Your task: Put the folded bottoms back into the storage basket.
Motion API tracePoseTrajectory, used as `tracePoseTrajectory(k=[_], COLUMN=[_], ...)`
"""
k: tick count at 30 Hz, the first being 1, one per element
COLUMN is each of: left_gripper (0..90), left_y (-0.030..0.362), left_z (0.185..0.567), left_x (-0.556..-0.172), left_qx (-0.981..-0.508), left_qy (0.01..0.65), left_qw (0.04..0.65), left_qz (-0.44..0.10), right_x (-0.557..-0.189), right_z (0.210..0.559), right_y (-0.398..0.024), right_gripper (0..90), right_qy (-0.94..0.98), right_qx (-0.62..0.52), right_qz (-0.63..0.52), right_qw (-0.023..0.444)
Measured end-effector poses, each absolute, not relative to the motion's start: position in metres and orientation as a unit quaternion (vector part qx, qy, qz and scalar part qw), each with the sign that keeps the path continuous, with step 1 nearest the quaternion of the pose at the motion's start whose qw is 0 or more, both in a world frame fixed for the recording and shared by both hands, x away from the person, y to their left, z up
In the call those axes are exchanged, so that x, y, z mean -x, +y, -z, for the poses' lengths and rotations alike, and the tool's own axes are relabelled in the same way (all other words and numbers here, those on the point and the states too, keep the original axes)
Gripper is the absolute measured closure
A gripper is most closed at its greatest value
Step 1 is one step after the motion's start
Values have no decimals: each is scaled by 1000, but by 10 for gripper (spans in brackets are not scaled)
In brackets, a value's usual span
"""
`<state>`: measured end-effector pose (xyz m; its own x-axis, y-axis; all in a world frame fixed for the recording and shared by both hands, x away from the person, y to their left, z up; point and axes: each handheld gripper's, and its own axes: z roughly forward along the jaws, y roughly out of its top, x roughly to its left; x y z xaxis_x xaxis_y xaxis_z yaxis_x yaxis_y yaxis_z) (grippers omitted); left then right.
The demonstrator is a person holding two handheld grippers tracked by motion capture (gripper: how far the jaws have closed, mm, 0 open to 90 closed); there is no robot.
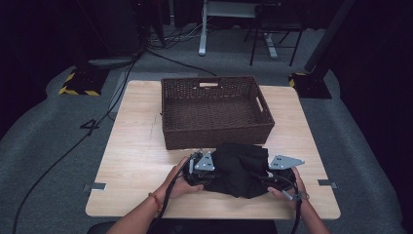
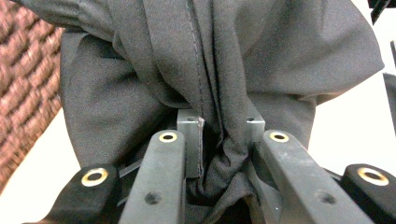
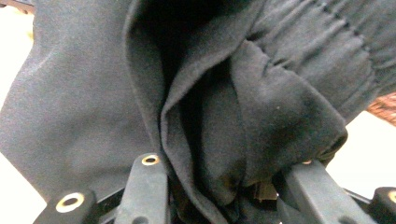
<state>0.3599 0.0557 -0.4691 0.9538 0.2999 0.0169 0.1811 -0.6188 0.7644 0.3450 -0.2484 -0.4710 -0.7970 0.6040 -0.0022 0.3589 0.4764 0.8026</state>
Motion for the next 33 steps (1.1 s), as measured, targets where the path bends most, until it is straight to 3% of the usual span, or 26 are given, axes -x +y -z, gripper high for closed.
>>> tracePoseTrajectory(k=[14, 33], left_gripper=[776, 775], left_y=[47, 58], left_z=[430, 358], left_x=[-361, -366], left_qx=[-886, -864], left_qy=[116, 99], left_qw=[437, 470], left_qz=[-101, -148], right_x=[-341, -346], right_z=[435, 356], right_y=[-259, -252], right_gripper=[655, 653], right_qy=[832, 821], right_qx=[-284, -260], right_qz=[-445, -461], right_qw=[169, 212])
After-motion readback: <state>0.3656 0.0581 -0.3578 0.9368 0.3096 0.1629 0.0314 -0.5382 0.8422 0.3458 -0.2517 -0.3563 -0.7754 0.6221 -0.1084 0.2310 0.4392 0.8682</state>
